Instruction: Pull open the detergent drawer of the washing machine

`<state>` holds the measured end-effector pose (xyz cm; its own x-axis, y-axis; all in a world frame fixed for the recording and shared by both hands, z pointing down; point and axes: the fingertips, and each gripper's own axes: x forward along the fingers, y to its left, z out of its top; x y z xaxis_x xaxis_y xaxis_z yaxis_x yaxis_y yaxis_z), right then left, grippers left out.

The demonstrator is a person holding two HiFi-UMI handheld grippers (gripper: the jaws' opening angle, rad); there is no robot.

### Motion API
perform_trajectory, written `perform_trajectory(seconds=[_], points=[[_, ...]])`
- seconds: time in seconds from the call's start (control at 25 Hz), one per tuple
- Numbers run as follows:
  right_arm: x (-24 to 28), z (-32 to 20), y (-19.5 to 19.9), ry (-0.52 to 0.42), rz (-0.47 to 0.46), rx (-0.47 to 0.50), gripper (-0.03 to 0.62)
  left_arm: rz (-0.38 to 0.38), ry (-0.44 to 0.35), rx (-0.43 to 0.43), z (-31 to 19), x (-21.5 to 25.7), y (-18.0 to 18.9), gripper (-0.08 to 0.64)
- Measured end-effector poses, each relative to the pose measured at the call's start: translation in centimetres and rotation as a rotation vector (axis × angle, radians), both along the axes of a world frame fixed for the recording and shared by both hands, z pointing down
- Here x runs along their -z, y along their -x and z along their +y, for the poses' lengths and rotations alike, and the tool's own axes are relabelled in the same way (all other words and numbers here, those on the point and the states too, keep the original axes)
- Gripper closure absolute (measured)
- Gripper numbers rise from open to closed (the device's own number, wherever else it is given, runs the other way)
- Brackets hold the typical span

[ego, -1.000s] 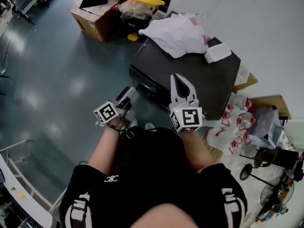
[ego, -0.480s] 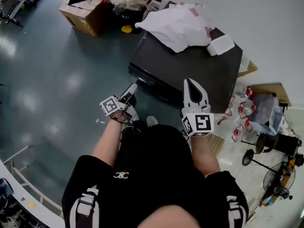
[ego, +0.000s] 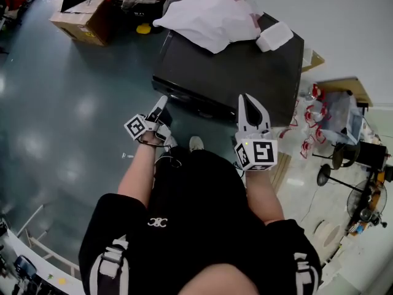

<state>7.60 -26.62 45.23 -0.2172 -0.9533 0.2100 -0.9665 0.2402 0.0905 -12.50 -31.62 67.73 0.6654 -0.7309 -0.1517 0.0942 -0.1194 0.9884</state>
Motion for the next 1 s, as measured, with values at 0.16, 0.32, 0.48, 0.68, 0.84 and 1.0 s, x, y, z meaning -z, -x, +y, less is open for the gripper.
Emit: perform_trajectory(seconds=[0.16, 0.32, 0.48, 0.68, 0.84, 1.0], points=[[-0.3, 0.0, -0.6, 0.012, 0.015, -0.032, 0.591, 0.040, -0.007, -0.007, -1.0, -0.6, -0.7, 0.227], [-0.9, 0.3, -1.3, 0.032, 0.025, -0.050, 0.591, 0.061, -0.038, -0.014, -1.7, -0.6, -1.6, 0.229], [-1.6, 0.6, -1.6, 0.060, 0.039, -0.055, 0.591, 0.105, -0.072, -0.012, -1.7, -0.2, -1.7, 0.263], [-2.6, 0.2, -0.9, 0.081, 0.048, -0.029, 0.591, 0.148, -0.099, 0.018, -2.1, -0.4, -1.8, 0.288], [-2.1, -0.1, -0.6, 0.075, 0.067, -0.008, 0.591, 0.180, -0.088, 0.069, -1.9, -0.6, -1.6, 0.306], [-1.7, 0.0, -1.1, 0.068, 0.071, 0.013, 0.591, 0.188, -0.087, 0.091, -1.5, -0.6, -1.5, 0.334]])
